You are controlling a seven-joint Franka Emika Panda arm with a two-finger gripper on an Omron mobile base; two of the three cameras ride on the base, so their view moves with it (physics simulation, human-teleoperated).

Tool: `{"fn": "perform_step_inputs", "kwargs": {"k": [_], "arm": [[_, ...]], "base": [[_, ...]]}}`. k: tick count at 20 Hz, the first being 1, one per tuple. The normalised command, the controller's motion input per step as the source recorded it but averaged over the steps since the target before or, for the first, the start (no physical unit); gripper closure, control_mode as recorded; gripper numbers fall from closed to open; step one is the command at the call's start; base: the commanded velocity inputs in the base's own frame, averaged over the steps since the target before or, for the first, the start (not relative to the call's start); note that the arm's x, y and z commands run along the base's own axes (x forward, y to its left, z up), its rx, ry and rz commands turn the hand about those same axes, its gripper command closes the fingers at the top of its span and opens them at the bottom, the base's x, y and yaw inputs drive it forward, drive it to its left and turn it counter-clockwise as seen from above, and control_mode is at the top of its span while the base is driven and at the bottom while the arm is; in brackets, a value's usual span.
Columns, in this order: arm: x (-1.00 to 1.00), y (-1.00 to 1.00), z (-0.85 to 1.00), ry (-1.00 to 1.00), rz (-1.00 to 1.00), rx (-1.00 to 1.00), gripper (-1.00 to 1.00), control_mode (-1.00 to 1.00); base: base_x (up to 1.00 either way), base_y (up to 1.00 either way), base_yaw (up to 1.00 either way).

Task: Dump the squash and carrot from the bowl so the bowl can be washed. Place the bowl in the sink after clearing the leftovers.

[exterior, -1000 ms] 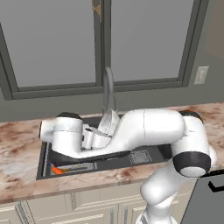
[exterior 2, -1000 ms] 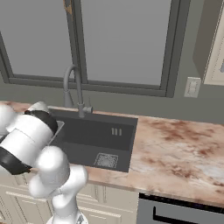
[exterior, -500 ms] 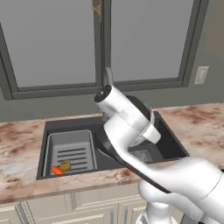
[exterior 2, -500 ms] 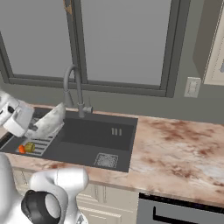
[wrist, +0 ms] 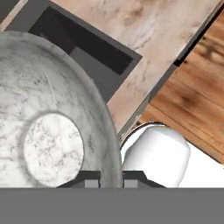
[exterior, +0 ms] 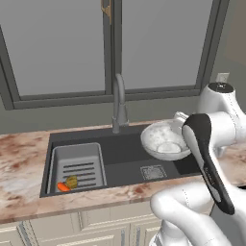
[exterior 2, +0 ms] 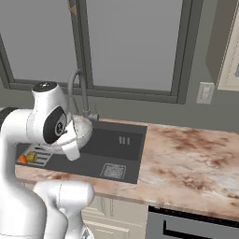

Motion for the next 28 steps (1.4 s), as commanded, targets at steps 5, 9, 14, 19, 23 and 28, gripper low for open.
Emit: {"fn": "perform_step_inputs", "kwargs": {"k": [5, 9, 14, 19, 23, 28], "arm": [[0.23, -0.88, 0.00, 0.19, 0.34, 0.42, 1.00, -1.00], [0.59, -0.79, 0.02, 0.32, 0.28, 0.36, 1.00, -1.00], [0.53, -0.37, 0.00, 0.27, 0.26, 0.25, 1.00, -1.00], [0.02, -0.02, -0.15, 0.00, 0.00, 0.07, 1.00, -1.00], [0.20, -0.02, -0.62, -0.07, 0.03, -0.08, 1.00, -1.00], [0.25, 0.04, -0.58, -0.08, 0.07, -0.08, 1.00, -1.00]], "base": [[0.00, 0.00, 0.00], [0.00, 0.00, 0.00], [0.00, 0.00, 0.00], [0.00, 0.00, 0.00], [0.00, 0.00, 0.00], [0.00, 0.00, 0.00]]}}
